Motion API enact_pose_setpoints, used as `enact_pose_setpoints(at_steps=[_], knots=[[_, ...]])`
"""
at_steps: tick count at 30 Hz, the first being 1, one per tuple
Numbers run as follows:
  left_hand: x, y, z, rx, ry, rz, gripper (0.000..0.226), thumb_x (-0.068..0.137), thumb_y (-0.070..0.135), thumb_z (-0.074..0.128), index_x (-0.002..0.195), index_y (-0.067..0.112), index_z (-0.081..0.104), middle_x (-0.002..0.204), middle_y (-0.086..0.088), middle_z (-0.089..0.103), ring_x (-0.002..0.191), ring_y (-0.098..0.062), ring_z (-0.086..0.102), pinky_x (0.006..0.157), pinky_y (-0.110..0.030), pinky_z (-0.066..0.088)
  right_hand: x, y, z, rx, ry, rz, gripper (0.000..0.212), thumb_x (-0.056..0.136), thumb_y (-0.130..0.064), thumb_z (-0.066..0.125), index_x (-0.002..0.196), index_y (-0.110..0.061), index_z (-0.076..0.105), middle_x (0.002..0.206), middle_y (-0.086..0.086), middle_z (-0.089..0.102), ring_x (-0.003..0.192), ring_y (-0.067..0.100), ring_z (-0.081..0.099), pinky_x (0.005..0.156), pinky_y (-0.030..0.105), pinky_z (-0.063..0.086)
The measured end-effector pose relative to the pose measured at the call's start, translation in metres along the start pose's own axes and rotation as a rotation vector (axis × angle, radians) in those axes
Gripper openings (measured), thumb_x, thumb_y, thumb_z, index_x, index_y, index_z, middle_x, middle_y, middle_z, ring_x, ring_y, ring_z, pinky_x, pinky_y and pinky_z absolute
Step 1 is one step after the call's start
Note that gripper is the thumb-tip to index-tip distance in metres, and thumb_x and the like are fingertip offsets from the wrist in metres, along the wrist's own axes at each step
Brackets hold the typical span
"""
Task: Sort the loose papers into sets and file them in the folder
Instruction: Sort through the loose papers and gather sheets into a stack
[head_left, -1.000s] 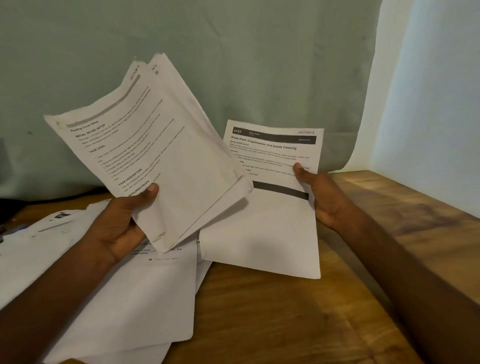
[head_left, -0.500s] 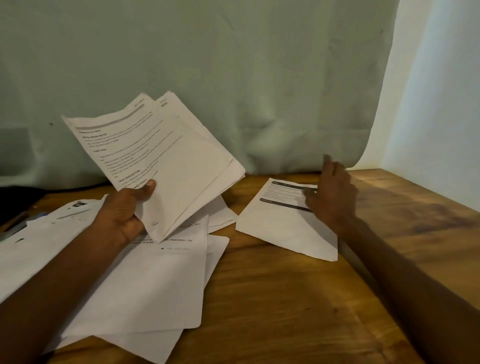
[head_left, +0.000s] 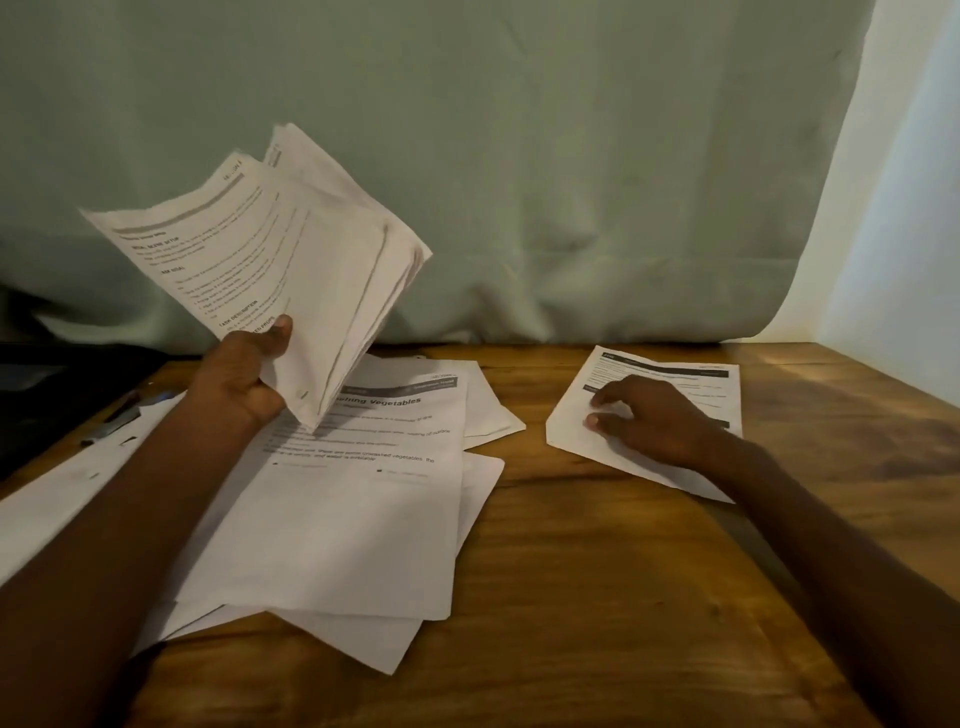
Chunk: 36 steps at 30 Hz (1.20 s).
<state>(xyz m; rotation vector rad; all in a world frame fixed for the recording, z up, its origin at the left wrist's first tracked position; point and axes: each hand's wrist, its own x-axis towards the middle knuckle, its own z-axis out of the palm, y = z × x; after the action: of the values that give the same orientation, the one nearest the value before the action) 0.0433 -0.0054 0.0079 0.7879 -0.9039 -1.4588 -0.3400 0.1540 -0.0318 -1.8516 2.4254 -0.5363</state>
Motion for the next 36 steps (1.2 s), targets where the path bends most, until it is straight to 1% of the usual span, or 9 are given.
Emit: enact_pose_setpoints(at_steps=[3,6,9,13,15,20,25,32,36], knots=[[0.000,0.003,-0.006,-0.030,-0.001,-0.005,0.018,0.100,0.005,0.061,0.100,0.022,0.068,0.115,0.000,0.070,0.094,-0.017,0.065,0.103,-0.045,0.049,-0.006,-0.055,0.003,0.240,0.118,-0.072,0.036,0.098,-0.050,0.058,0.102,-0.021,0.078,0.106,0.001,0.075,0.090,0.010,0.064,0.073,0.023,0.044],[-0.001,0.003,-0.004,-0.033,0.000,-0.004,0.019,0.100,0.005,0.061,0.102,0.022,0.068,0.108,0.000,0.070,0.091,-0.017,0.065,0.099,-0.044,0.051,-0.009,-0.115,0.009,0.319,0.016,-0.062,0.060,0.088,-0.073,0.058,0.063,-0.018,0.062,0.062,0.000,0.059,0.061,0.016,0.057,0.058,0.028,0.037],[-0.002,0.004,-0.003,-0.057,-0.007,-0.016,0.020,0.098,0.002,0.063,0.102,0.020,0.070,0.102,0.000,0.074,0.095,-0.020,0.067,0.098,-0.046,0.052,-0.004,-0.153,0.021,0.324,-0.140,0.003,0.043,0.078,-0.069,0.073,0.070,-0.028,0.062,0.073,-0.010,0.066,0.072,0.010,0.063,0.059,0.027,0.044],[-0.003,0.006,-0.002,-0.081,-0.044,-0.019,0.022,0.098,0.000,0.061,0.102,0.018,0.071,0.092,0.001,0.079,0.096,-0.022,0.069,0.095,-0.047,0.055,0.010,-0.164,0.039,0.576,-0.041,0.121,0.027,0.082,-0.027,0.085,0.090,-0.008,0.068,0.095,0.008,0.074,0.082,0.023,0.073,0.075,0.043,0.063],[-0.002,0.008,0.000,-0.071,-0.046,-0.016,0.019,0.100,0.001,0.060,0.098,0.017,0.070,0.091,-0.001,0.078,0.097,-0.023,0.068,0.099,-0.048,0.053,0.016,-0.158,0.035,0.809,0.007,0.204,0.018,0.089,-0.016,0.077,0.093,-0.006,0.063,0.091,0.012,0.075,0.070,0.022,0.071,0.064,0.040,0.062],[-0.004,-0.001,0.009,0.020,-0.107,-0.024,0.020,0.105,0.015,0.055,0.123,0.010,0.060,0.118,-0.010,0.067,0.114,-0.029,0.066,0.105,-0.045,0.052,0.025,-0.098,-0.022,0.665,0.630,0.173,0.011,0.097,-0.011,0.062,0.093,-0.011,0.052,0.076,0.011,0.070,0.048,0.022,0.068,0.038,0.024,0.041],[-0.009,-0.018,0.020,-0.063,-0.130,-0.086,0.017,0.100,0.004,0.059,0.106,0.016,0.070,0.100,0.000,0.078,0.103,-0.022,0.067,0.104,-0.045,0.049,0.014,-0.048,-0.063,0.361,1.138,-0.082,0.012,0.104,-0.028,0.051,0.108,-0.016,0.050,0.096,0.004,0.068,0.076,0.026,0.072,0.062,0.038,0.059],[-0.010,-0.027,0.021,-0.098,-0.197,-0.054,0.037,0.102,0.007,0.057,0.086,0.027,0.084,0.096,0.003,0.079,0.097,-0.016,0.069,0.099,-0.042,0.054,0.002,-0.051,-0.025,0.012,0.811,-0.277,0.010,0.097,-0.018,0.063,0.106,-0.020,0.059,0.092,0.000,0.067,0.072,0.016,0.059,0.059,0.030,0.044],[-0.008,-0.027,0.019,-0.090,-0.169,-0.047,0.023,0.101,0.008,0.058,0.114,0.023,0.069,0.097,0.003,0.077,0.096,-0.016,0.068,0.097,-0.041,0.053,0.002,-0.051,-0.008,-0.173,0.410,-0.138,0.005,0.091,-0.021,0.062,0.095,-0.022,0.060,0.089,-0.001,0.067,0.076,0.022,0.059,0.062,0.030,0.039]])
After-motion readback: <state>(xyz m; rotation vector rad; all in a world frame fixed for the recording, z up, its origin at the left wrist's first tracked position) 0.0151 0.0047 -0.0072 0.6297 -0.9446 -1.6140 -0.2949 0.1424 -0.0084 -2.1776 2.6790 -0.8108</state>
